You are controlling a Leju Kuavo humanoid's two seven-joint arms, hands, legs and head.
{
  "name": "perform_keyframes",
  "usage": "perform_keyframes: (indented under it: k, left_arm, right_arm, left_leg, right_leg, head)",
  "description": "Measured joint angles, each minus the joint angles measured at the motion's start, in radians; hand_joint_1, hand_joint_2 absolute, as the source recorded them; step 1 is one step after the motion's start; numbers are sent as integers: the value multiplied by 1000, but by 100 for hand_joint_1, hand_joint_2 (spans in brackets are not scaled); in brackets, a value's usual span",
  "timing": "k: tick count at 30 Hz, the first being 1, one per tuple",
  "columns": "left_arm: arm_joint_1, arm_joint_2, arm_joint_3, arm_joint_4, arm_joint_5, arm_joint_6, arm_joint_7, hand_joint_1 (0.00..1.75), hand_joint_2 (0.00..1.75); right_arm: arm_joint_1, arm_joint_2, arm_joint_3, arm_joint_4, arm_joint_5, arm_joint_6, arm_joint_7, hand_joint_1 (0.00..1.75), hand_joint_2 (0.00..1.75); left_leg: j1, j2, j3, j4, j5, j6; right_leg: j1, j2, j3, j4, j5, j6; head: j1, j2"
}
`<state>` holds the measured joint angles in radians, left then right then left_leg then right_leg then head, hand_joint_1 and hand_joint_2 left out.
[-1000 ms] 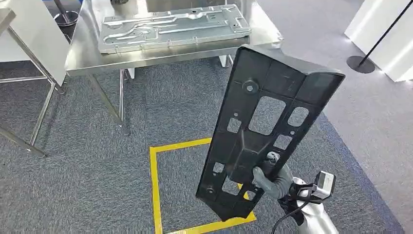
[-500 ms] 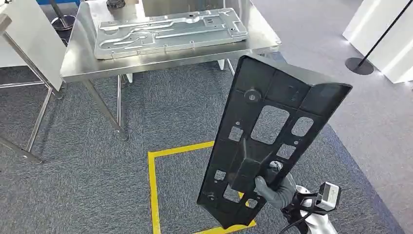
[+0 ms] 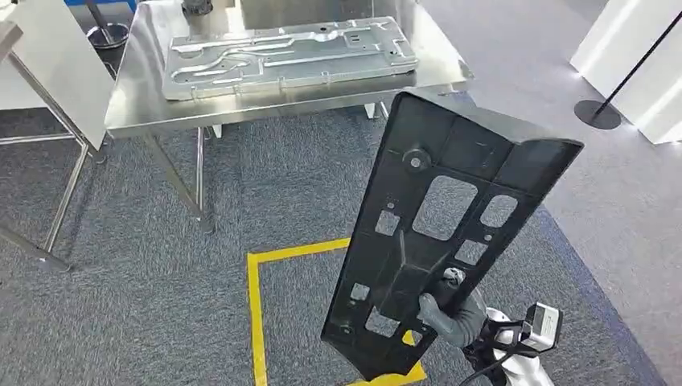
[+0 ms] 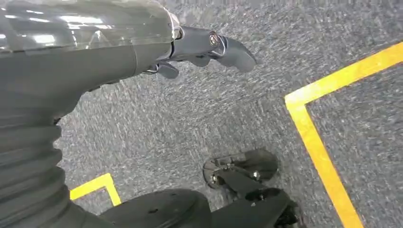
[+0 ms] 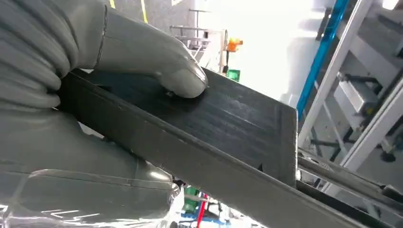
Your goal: Take the parts from the cabinet and place them on the table.
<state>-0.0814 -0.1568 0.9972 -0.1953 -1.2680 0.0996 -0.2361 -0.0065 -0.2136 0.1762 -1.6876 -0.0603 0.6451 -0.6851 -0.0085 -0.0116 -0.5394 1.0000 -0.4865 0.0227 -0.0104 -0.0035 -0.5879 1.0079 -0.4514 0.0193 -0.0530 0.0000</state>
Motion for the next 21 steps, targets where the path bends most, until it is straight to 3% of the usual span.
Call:
perform_keyframes:
  k: [2, 3, 4, 5, 7, 8, 9, 10, 11, 12, 13, 14, 15, 17, 19, 20, 21]
  left_arm:
    - [0, 0, 0, 0, 0, 0, 1, 0, 175]
    - [-2, 0, 0, 0, -1, 0, 2, 0, 175]
    - [-1, 0, 0, 0, -1, 0, 3, 0, 175]
    - [-2, 0, 0, 0, -1, 0, 3, 0, 175]
    - [-1, 0, 0, 0, -2, 0, 3, 0, 175]
    - [0, 0, 0, 0, -2, 0, 3, 0, 175]
    - [1, 0, 0, 0, -2, 0, 2, 0, 175]
    - [1, 0, 0, 0, -2, 0, 3, 0, 175]
    - [0, 0, 0, 0, -3, 0, 3, 0, 175]
    - [0, 0, 0, 0, -3, 1, 3, 0, 175]
    - [0, 0, 0, 0, -3, 1, 3, 0, 175]
    - [0, 0, 0, 0, -3, 1, 2, 0, 175]
    - [-1, 0, 0, 0, -3, 1, 2, 0, 175]
    - [2, 2, 0, 0, -3, 1, 2, 0, 175]
    - [1, 2, 0, 0, -3, 1, 2, 0, 175]
    - [-1, 2, 0, 0, -3, 1, 1, 0, 175]
    - [-2, 2, 0, 0, -3, 1, 1, 0, 175]
  right_arm:
    - [0, 0, 0, 0, 0, 0, 0, 175, 175]
    - [0, 0, 0, -1, 0, 0, 0, 175, 175]
    - [0, 0, 0, -2, 1, 0, 0, 175, 175]
    - [-2, -2, 0, -3, 1, 0, 0, 175, 175]
    - [-1, -2, 0, -2, 1, 1, 0, 175, 175]
    - [-1, -2, 0, -2, 2, 2, 0, 175, 175]
    - [-1, -2, 0, -2, 2, 2, 0, 175, 175]
    - [0, -2, 0, -2, 2, 2, 0, 175, 175]
    - [0, -2, 0, -2, 2, 2, 0, 175, 175]
    - [0, -2, 0, -2, 2, 3, 0, 175, 175]
    - [0, -2, 0, -2, 2, 3, 0, 175, 175]
    - [-2, -2, 0, -3, 2, 3, 0, 175, 175]
    - [-2, -2, 0, -3, 3, 3, 0, 175, 175]
    - [-2, -2, 0, -3, 4, 3, 0, 175, 175]
    - [-2, 0, 0, -5, 4, 3, 0, 175, 175]
    - [-5, 0, 0, -5, 4, 3, 0, 175, 175]
    - [-6, 0, 0, -5, 4, 3, 0, 175, 175]
  left_leg:
    - [2, 2, 4, -5, -3, -10]
    - [-4, 2, 10, -4, -8, -18]
    - [1, 3, 7, 16, -21, -23]
    - [3, 4, -20, 73, -55, -28]
    - [9, 4, -108, 242, -128, -37]
    - [10, 4, -145, 304, -143, -40]
    - [12, 4, -161, 322, -133, -42]
    - [13, 5, -151, 288, -97, -43]
    - [13, 5, -121, 216, -49, -42]
    - [14, 5, -73, 109, 10, -39]
    - [14, 5, -38, 26, 37, -35]
    - [6, 4, -29, 13, 20, -29]
    - [8, 3, -29, 14, 24, -18]
    - [3, 3, -32, 14, 21, -9]
    - [11, 3, -21, -2, 29, 7]
    - [11, 4, -19, -3, 28, 12]
    - [11, 4, -19, -3, 27, 15]
  right_leg:
    - [4, 3, 0, -1, -3, -6]
    - [-6, 4, 8, -11, -1, -10]
    - [-9, 2, 17, -18, -1, -14]
    - [-10, -1, 21, -19, -4, -19]
    - [-9, -2, 24, -18, -9, -24]
    - [-9, -2, 25, -17, -11, -24]
    - [-9, -1, 26, -15, -13, -23]
    - [-10, -1, 30, -14, -17, -21]
    - [-10, 0, 35, -12, -22, -19]
    - [-11, 1, 43, -11, -27, -16]
    - [-11, 1, 49, -11, -32, -11]
    - [-5, 2, 49, -9, -35, -5]
    - [-5, 3, 46, -9, -33, 0]
    - [-7, 3, 47, -13, -33, 11]
    - [-12, 2, 50, -5, -45, 22]
    - [-11, 2, 29, 39, -72, 23]
    - [-12, 2, -11, 117, -110, 25]
  head:
    - [0, 0]
    - [0, 0]
    - [0, 0]
    - [0, 0]
    - [0, 0]
    - [0, 0]
    - [0, 0]
    - [0, 0]
    - [0, 0]
    - [0, 0]
    - [0, 0]
    - [0, 0]
    - [0, 0]
    - [0, 0]
    - [0, 0]
    - [0, 0]
    - [0, 0]
